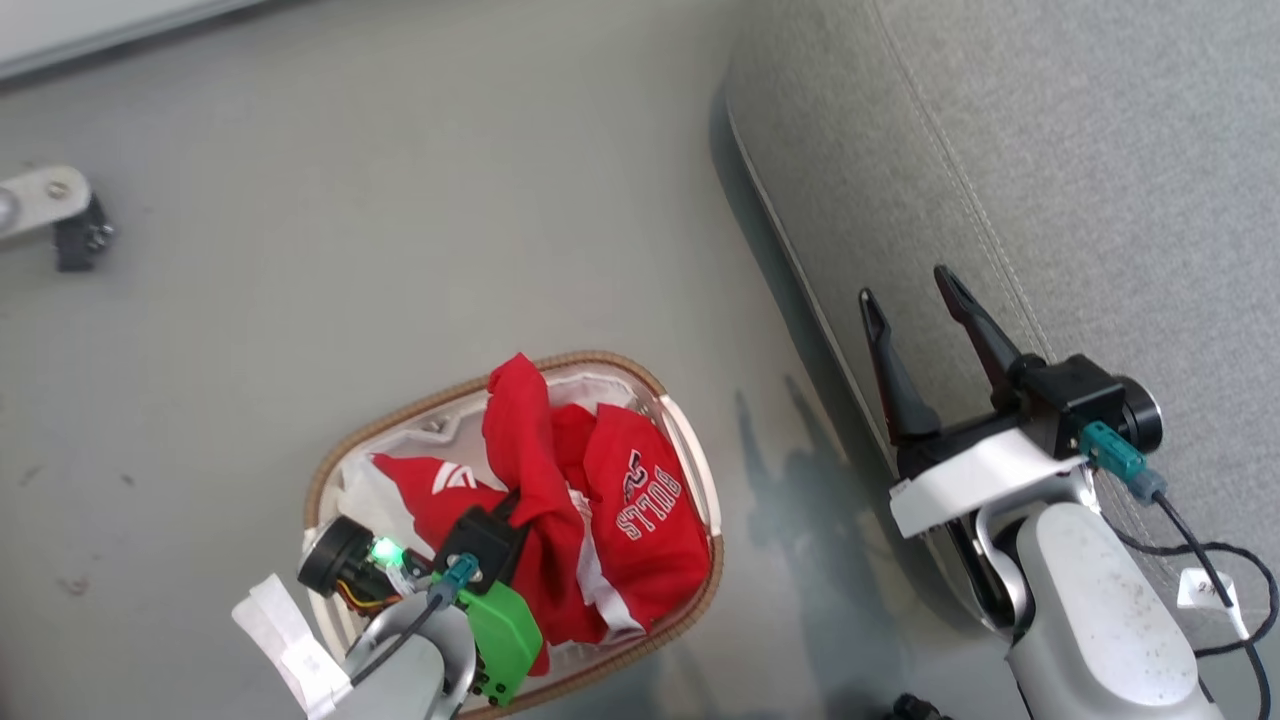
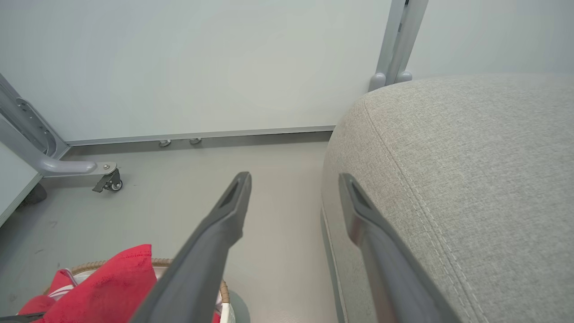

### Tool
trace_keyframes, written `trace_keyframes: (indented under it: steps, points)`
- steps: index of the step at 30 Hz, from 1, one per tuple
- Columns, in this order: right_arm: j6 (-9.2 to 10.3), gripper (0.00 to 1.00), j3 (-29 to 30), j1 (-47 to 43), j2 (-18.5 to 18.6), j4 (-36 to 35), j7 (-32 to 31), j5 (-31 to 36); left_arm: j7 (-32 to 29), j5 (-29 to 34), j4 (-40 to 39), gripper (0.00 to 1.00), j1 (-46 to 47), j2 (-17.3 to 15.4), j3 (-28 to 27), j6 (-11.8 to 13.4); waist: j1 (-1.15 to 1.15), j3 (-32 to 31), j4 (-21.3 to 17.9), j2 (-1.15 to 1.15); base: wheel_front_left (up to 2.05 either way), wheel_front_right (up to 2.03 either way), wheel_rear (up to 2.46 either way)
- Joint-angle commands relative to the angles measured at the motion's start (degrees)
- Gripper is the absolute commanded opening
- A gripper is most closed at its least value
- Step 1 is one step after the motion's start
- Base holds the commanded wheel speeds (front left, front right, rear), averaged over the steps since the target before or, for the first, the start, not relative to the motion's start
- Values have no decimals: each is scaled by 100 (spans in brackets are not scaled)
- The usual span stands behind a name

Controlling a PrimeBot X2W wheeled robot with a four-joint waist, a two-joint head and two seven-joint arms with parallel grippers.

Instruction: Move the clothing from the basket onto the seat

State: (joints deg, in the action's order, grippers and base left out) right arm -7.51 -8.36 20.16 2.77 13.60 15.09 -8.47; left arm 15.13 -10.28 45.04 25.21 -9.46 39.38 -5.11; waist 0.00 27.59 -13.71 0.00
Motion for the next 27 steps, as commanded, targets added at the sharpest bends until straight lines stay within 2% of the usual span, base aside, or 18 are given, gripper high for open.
trace_keyframes:
  steps: [1,14,27]
  points:
    - [4,100,40,-160,25,46,12,27,3,-13,-117,0,-196,29,-60,-19,0,-758,485,0,0,0,0]
    - [4,100,323,-876,24,179,12,100,3,135,-1279,0,-1020,256,-676,-91,0,-1762,891,0,0,0,0]
    - [4,100,179,-1485,24,306,12,111,3,71,-2536,0,-1156,567,-1361,-191,0,-2372,1166,0,0,0,0]
